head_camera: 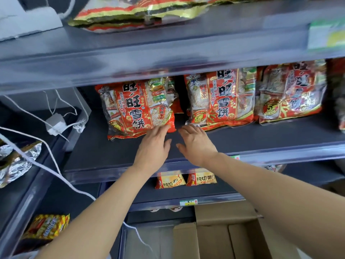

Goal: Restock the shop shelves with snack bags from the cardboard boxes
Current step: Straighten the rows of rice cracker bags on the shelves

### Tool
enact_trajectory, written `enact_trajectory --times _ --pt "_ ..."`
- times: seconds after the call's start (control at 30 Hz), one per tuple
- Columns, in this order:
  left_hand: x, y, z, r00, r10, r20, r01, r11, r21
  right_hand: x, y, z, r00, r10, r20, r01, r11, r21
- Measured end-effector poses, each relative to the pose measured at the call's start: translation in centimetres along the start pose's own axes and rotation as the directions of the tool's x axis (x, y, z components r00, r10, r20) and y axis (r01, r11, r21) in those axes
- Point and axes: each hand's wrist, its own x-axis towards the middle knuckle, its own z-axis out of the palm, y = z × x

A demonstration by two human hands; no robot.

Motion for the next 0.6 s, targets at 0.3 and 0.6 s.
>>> enact_trajectory --times 0.3,0.6 --pt "4.8 19.0 5.5 0.955 0.272 0.117 -0.259 0.959 -0.114 -10.2 17.8 -8.1 0.958 0.266 -0.105 -0.277 0.954 -0.112" --pt "10.6 39.4 15.0 0.891 0.372 0.259 -0.335 0.925 -0.179 -18.8 37.4 -15.6 0.753 0.655 -0.064 -0.655 0.755 0.016"
